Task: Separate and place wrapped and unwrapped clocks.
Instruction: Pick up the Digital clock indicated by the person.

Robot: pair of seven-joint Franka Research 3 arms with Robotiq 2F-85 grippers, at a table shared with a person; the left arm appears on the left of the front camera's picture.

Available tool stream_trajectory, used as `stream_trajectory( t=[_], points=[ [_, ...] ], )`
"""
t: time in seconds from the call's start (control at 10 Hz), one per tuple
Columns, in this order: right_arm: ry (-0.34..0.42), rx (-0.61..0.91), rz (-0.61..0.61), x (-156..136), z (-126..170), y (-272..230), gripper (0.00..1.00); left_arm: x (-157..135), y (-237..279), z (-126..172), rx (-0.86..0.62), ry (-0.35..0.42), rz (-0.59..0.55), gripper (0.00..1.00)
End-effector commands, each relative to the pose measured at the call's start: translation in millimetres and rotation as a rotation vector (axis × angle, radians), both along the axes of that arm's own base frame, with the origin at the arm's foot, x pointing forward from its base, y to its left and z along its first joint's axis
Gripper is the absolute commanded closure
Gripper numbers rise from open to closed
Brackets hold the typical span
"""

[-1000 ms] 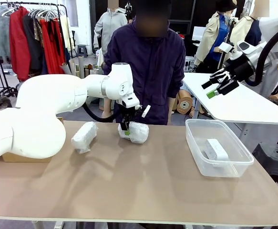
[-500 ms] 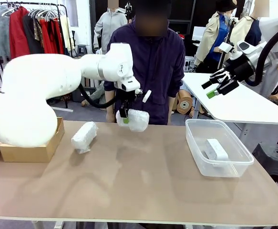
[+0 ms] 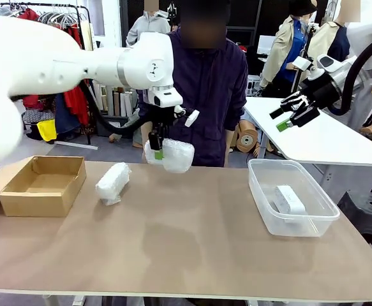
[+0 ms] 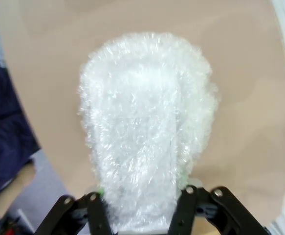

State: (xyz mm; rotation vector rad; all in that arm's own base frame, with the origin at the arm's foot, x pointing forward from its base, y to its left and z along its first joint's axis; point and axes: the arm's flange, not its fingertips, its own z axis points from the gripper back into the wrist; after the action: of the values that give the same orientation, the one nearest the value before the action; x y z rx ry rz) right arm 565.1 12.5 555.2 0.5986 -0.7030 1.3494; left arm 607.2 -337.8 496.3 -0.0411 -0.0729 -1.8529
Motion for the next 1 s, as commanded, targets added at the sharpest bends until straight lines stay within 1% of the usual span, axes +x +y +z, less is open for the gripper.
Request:
stream_trajectory(
  t=[0.0,0.1,0.2,0.4,0.5,0.9],
  points=[
    [-0.003,-0.001,0.005,-1.0,1.3,0.7,0.0,-46.7,27.6,7.5,-0.045,-0.09,0.07,1.0],
    [-0.003,-0.001,0.005,-1.0,1.3,0.7,0.0,-51.7,27.8,16.1,-0.07,-0.11,0.108,1.0],
    [-0.003,-0.001,0.005,-1.0,1.3,0.7,0.0,-52.8,27.8,20.5,-0.076,-0.157,0.108,1.0],
    [-0.003,-0.001,0.005,-1.0,1.3,0.7,0.0,-51.1,26.6,20.0,-0.091,-0.187,0.114,1.0],
    [-0.003,-0.001,0.005,-1.0,1.3,0.7,0.0,-40.0,19.9,31.1,-0.072,-0.14,0.097,1.0],
    [-0.003,-0.001,0.005,-1.0,1.3,0.7,0.0,-40.0,19.9,31.1,-0.072,-0.14,0.097,1.0]
  ],
)
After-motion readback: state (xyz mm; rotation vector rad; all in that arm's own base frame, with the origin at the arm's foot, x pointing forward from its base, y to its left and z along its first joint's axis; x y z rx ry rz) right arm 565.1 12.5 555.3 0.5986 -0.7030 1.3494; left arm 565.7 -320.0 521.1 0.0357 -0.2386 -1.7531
